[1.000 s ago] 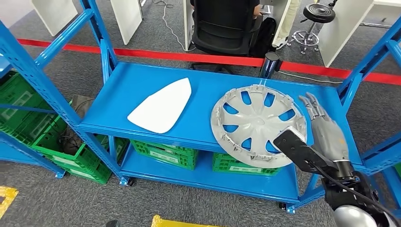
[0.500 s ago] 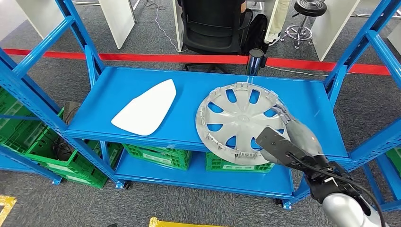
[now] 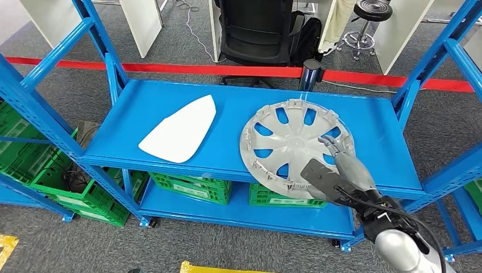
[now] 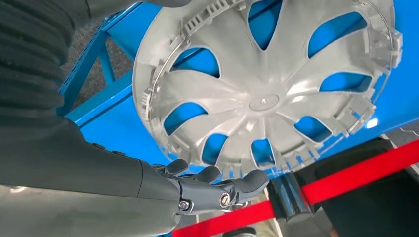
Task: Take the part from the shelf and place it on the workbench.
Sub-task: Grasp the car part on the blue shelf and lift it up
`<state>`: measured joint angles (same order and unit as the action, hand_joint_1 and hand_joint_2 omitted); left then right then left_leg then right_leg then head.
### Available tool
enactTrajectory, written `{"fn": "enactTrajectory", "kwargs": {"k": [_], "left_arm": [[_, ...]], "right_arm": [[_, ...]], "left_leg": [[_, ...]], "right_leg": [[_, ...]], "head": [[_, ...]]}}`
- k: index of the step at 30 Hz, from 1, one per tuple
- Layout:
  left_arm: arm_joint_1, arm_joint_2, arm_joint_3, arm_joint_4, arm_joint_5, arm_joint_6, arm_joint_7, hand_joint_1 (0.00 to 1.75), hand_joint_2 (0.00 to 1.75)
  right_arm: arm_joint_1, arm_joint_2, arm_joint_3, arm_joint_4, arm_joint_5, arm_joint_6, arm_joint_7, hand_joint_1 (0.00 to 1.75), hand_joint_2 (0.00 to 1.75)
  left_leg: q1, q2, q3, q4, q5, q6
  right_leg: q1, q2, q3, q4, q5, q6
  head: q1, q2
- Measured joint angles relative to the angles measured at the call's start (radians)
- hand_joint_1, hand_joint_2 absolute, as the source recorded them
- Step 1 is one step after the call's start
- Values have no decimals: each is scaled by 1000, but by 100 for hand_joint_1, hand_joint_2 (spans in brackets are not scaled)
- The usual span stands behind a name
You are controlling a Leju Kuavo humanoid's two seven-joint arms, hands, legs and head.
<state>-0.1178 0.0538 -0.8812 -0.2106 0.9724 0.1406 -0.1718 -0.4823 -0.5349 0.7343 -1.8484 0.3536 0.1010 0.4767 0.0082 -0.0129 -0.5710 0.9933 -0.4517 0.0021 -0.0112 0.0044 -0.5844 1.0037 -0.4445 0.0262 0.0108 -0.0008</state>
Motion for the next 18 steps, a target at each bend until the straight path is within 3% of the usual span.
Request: {"fn": "enactTrajectory", "kwargs": {"k": [18], "left_arm": [[-3, 0, -14, 0, -18, -10, 24, 0, 0]], "right_arm": [[-16, 81, 57, 246, 13, -23, -100, 0, 175]], "left_leg": [[-1, 0, -1, 0, 1, 2]], "right_leg": [[-1, 0, 1, -3, 2, 3]], "head": [[0, 0]]}}
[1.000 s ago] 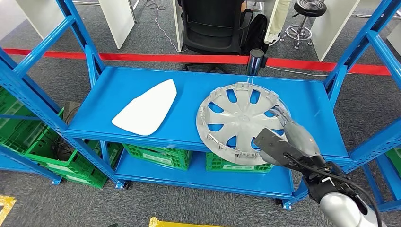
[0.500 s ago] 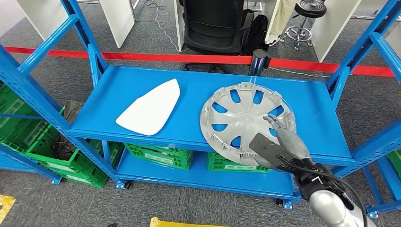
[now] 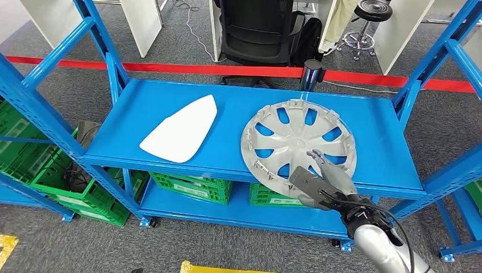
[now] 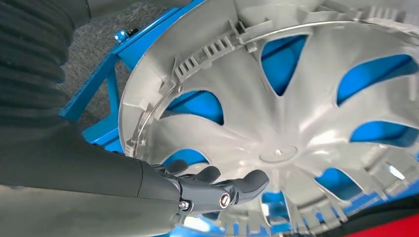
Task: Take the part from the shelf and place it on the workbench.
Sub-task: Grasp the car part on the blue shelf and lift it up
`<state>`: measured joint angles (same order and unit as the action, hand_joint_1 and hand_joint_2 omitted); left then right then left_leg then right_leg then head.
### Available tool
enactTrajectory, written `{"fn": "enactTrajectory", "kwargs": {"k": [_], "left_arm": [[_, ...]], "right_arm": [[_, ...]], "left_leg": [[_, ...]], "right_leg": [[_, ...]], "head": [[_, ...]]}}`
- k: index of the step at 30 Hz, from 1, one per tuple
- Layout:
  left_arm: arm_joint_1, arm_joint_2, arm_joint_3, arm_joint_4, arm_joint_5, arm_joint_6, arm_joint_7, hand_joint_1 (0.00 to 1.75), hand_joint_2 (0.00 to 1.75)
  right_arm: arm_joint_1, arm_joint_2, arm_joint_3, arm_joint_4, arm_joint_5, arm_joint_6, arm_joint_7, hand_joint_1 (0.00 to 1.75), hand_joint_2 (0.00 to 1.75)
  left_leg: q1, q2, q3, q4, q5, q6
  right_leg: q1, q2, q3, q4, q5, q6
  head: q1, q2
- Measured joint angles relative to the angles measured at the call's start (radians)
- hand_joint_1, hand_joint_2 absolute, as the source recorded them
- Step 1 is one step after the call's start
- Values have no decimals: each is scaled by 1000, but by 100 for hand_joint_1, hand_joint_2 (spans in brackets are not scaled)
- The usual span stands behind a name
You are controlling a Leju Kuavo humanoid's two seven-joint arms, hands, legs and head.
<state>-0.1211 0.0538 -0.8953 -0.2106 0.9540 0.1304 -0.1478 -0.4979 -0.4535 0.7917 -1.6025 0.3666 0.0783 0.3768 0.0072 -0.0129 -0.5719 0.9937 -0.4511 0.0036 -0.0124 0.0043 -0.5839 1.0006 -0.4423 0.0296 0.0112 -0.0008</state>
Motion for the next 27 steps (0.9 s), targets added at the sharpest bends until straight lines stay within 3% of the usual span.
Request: {"fn": "enactTrajectory", "kwargs": {"k": [11, 27], "left_arm": [[-3, 0, -8, 0, -1, -7, 8, 0, 0], [-4, 0, -8, 0, 5, -17, 10, 0, 0]], "right_arm": [[-28, 49, 25, 121, 27, 2, -46, 0, 175], [-67, 86, 74, 218, 193, 48, -22, 0, 175]], "left_leg": [[0, 0, 0, 0, 0, 0], [0, 0, 0, 0, 0, 0]], "right_leg": [[0, 0, 0, 0, 0, 0], [0, 0, 0, 0, 0, 1]], "head": [[0, 0], [0, 0]]}}
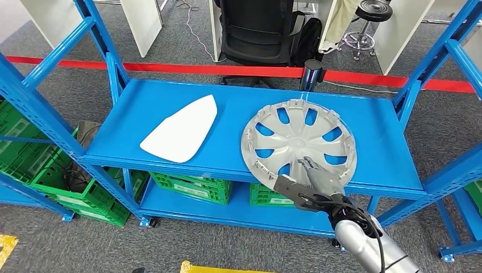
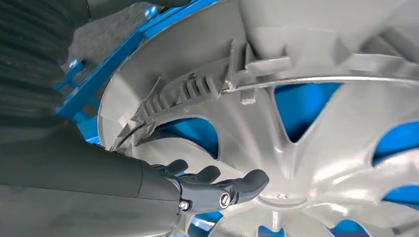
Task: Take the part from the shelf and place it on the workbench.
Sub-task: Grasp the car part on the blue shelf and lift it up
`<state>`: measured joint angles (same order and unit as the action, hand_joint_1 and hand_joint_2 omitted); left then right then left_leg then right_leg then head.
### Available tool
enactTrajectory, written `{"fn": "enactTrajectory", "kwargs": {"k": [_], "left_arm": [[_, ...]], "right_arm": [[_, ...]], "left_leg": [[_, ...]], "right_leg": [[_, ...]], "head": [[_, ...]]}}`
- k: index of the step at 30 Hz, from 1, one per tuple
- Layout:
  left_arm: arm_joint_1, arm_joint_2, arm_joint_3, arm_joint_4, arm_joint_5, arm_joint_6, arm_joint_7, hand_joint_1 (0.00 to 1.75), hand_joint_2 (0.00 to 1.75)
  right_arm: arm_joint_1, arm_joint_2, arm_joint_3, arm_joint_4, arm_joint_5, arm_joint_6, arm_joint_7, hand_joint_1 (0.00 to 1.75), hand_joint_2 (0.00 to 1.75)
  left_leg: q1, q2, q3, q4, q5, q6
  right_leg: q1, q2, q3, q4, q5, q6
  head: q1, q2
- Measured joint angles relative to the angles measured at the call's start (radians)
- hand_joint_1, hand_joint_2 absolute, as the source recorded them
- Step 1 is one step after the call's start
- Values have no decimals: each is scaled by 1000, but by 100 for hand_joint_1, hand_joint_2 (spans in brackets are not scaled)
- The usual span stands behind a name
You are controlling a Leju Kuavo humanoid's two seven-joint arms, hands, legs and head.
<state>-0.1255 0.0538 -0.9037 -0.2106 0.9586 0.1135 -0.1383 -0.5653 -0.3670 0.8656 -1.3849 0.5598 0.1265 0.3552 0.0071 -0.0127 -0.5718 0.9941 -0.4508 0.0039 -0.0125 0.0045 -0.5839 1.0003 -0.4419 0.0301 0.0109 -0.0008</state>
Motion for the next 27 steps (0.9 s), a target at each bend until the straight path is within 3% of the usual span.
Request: {"fn": "enactTrajectory", "kwargs": {"k": [9, 21, 25, 27], "left_arm": [[-3, 0, 0, 0, 7, -1, 1, 0, 0], [-4, 0, 0, 0, 8, -2, 1, 0, 0], [-4, 0, 0, 0, 9, -1, 1, 0, 0], [-4, 0, 0, 0, 9, -1, 1, 0, 0]], "right_arm": [[-14, 5, 24, 38, 87, 24, 15, 0, 175], [-28, 10, 37, 70, 104, 27, 16, 0, 175], [-31, 13, 41, 80, 145, 29, 24, 175, 175], [-32, 14, 42, 85, 170, 28, 27, 175, 175]], "left_leg": [[0, 0, 0, 0, 0, 0], [0, 0, 0, 1, 0, 0], [0, 0, 0, 1, 0, 0], [0, 0, 0, 1, 0, 0]], "right_leg": [[0, 0, 0, 0, 0, 0], [0, 0, 1, 0, 0, 0], [0, 0, 1, 0, 0, 0], [0, 0, 1, 0, 0, 0]], "head": [[0, 0], [0, 0], [0, 0], [0, 0]]}}
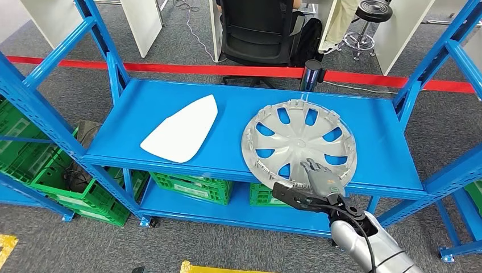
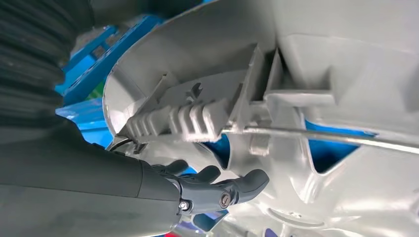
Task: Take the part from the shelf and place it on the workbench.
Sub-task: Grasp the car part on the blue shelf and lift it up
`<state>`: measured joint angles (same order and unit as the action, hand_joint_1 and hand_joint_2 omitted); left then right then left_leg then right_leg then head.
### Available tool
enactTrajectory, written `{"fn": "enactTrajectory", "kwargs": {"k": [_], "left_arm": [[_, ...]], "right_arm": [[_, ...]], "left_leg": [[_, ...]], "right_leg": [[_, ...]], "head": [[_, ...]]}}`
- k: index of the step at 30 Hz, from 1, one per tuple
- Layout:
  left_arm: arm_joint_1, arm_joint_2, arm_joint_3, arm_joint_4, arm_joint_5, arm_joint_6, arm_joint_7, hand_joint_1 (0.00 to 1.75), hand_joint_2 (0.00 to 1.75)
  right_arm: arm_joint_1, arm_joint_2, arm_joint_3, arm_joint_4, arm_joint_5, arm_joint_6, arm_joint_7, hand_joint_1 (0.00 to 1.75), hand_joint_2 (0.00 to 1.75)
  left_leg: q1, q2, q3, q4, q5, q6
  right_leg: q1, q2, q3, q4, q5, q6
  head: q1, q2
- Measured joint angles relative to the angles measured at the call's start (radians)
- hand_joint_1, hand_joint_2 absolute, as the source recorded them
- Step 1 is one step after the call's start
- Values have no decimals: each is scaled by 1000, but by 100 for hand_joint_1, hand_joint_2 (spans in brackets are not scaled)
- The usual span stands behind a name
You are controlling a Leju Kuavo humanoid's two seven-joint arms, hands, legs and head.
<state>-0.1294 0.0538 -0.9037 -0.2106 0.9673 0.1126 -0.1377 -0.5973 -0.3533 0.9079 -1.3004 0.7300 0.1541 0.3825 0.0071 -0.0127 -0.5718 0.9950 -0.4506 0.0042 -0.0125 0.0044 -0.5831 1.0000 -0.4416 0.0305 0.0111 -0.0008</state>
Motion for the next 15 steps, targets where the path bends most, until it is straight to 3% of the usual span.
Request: {"fn": "enactTrajectory", "kwargs": {"k": [15], "left_arm": [[0, 0, 0, 0, 0, 4, -1, 0, 0]], "right_arm": [[-3, 2, 3, 8, 191, -88, 7, 175, 175]], "left_leg": [[0, 0, 2, 0, 0, 0]], "right_leg": [[0, 0, 2, -1, 1, 1]], "head": [[0, 0]]}}
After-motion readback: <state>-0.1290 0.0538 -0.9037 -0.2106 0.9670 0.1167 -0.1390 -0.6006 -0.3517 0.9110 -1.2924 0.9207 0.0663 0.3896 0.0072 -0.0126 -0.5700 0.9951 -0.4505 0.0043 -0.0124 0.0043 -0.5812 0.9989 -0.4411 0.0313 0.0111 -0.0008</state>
